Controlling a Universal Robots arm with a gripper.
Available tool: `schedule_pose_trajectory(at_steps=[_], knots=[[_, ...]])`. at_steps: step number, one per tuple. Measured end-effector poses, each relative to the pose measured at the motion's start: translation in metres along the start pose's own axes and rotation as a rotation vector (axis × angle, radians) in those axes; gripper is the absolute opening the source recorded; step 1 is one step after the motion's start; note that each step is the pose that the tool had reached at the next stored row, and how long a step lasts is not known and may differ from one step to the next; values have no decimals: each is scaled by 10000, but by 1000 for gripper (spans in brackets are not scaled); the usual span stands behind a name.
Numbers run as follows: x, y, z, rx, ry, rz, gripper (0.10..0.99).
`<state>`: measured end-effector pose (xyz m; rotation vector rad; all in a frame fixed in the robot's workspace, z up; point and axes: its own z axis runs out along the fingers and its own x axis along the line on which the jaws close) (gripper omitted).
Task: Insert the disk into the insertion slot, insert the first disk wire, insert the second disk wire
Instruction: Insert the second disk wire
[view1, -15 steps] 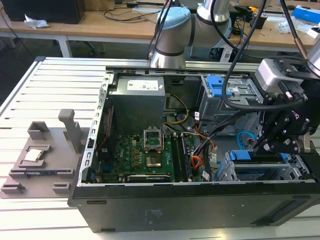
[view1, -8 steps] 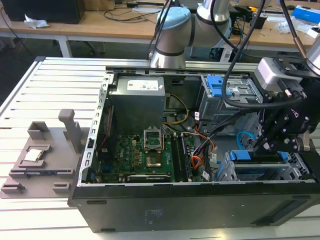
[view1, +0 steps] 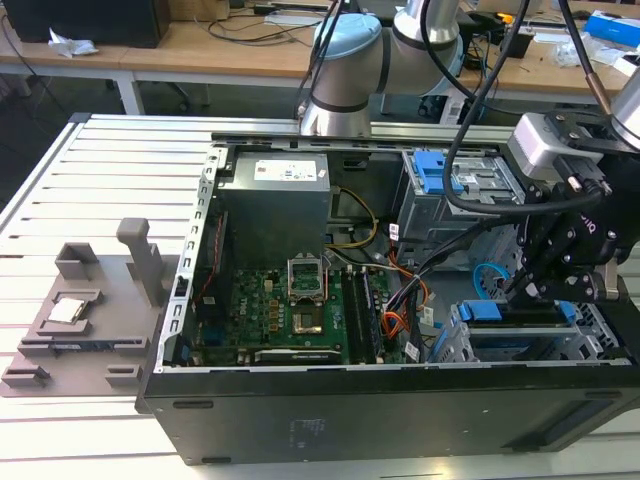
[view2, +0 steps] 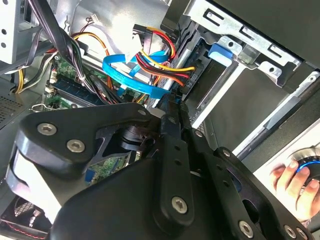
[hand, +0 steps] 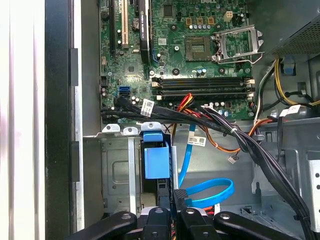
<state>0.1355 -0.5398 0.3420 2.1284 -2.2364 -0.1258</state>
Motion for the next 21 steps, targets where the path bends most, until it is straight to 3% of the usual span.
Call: schedule_pose_trajectory(at_steps=[4,7,14,21], knots=[[0,0,1,1,-4,54,157],[0,0,2,13,-61,714,157],[67,-8,1,17,-68,764,157],[66,-8,8,18,-86,1014,157]])
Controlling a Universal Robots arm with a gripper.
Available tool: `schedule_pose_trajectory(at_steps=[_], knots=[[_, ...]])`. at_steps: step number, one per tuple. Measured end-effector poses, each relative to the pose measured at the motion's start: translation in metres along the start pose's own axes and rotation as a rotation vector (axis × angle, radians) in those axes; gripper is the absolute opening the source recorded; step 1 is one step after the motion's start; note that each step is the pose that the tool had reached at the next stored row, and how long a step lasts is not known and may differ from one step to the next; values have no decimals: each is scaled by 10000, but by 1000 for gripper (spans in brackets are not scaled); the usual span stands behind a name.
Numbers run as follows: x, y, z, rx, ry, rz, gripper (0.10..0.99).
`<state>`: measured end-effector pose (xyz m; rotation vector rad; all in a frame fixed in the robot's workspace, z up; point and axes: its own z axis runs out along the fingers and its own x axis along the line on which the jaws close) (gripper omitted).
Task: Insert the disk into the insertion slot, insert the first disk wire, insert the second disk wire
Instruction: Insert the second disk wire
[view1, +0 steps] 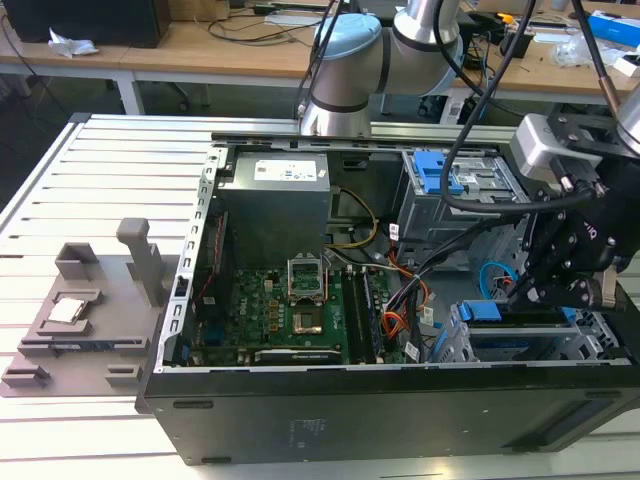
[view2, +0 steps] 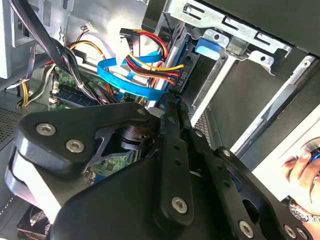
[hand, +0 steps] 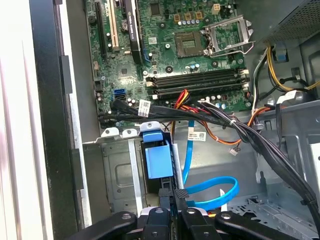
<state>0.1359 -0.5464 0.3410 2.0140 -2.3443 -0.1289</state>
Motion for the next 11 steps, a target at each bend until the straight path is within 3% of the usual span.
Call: schedule_pose_trajectory(at_steps=[7,8,11], knots=[[0,-2,18,-2,-12,-1,169],[0,-2,15,-1,-6,0,231],[-1,5,-55,0,-1,0,231]])
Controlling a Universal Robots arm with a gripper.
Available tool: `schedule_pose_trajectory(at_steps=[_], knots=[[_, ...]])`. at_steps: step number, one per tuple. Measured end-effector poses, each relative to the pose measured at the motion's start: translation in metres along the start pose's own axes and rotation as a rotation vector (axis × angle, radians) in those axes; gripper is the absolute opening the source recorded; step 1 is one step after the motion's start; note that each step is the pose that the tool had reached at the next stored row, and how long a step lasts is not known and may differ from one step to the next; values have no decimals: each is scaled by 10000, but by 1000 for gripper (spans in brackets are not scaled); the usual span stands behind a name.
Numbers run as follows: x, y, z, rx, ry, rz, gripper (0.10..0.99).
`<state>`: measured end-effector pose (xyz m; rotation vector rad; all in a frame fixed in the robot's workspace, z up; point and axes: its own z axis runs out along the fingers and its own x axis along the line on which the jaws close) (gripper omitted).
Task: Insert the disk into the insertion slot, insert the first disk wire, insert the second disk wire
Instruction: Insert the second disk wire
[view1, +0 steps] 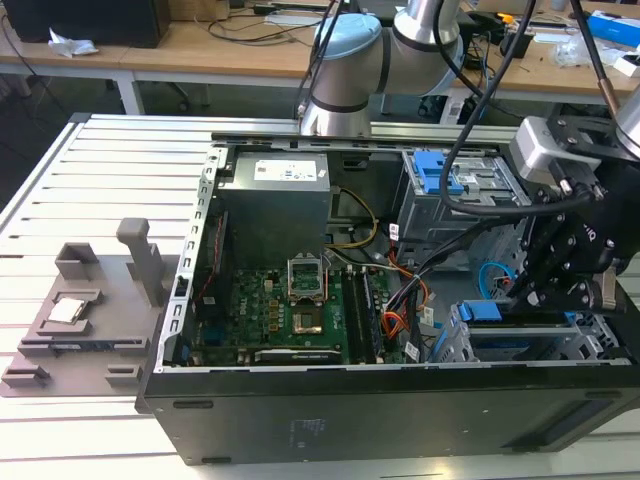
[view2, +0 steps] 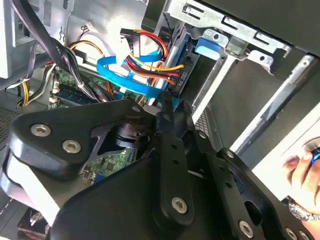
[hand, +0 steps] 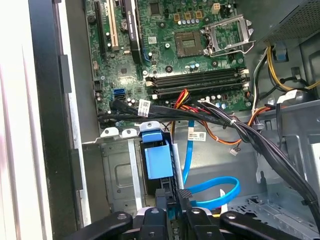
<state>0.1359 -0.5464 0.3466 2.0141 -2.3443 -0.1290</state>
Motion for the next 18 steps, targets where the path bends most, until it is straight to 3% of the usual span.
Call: schedule_pose_trajectory(at_steps=[3,5,8,10,11,12,13,18], knots=[[-1,5,-45,-3,5,-122,231],[-1,6,-49,-15,64,-754,231],[-1,7,-61,-23,110,-1213,231],[-2,12,-111,-29,126,-1423,231],[-6,12,-110,-47,42,-1492,216],[-6,12,-112,-64,-117,-1579,216],[-7,14,-124,-72,-187,-1661,106],[-10,37,-352,-70,-188,-1738,106]])
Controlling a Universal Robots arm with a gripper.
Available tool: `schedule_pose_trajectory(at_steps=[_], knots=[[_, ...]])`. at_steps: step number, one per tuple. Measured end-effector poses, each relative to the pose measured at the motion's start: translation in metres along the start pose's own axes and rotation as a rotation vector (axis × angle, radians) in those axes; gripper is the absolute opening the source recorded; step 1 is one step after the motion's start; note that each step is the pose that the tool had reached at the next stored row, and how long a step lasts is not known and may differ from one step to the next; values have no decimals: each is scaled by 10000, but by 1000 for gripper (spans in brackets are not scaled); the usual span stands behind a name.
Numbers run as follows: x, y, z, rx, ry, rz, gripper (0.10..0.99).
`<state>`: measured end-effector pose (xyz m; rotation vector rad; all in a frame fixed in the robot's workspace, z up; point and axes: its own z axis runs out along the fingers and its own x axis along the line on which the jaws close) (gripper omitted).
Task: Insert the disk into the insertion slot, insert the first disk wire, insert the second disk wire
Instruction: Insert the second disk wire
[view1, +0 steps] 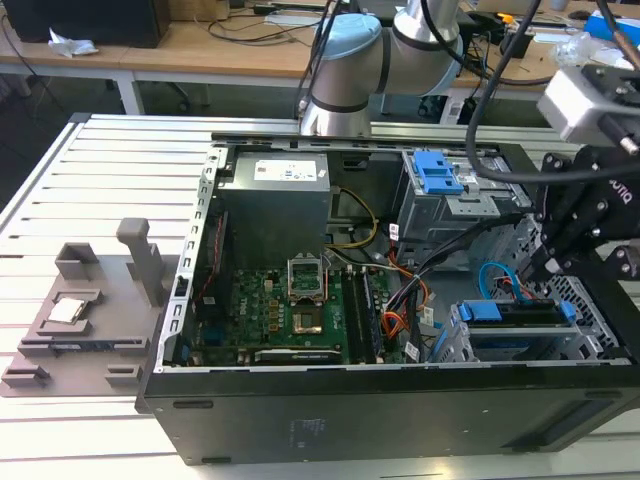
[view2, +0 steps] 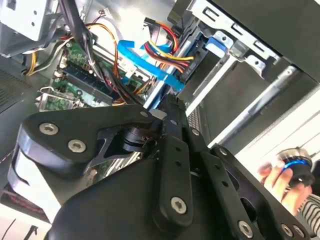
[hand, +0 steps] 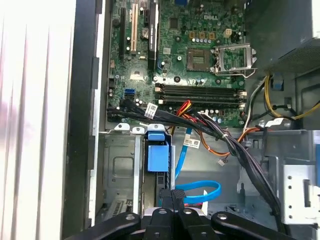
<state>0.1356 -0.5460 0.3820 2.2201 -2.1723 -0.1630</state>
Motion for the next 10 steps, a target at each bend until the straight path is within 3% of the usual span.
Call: schedule_pose_trajectory(at_steps=[3,10], knots=[[-3,7,-70,0,-1,0,106],[-4,8,-71,-1,0,0,106]])
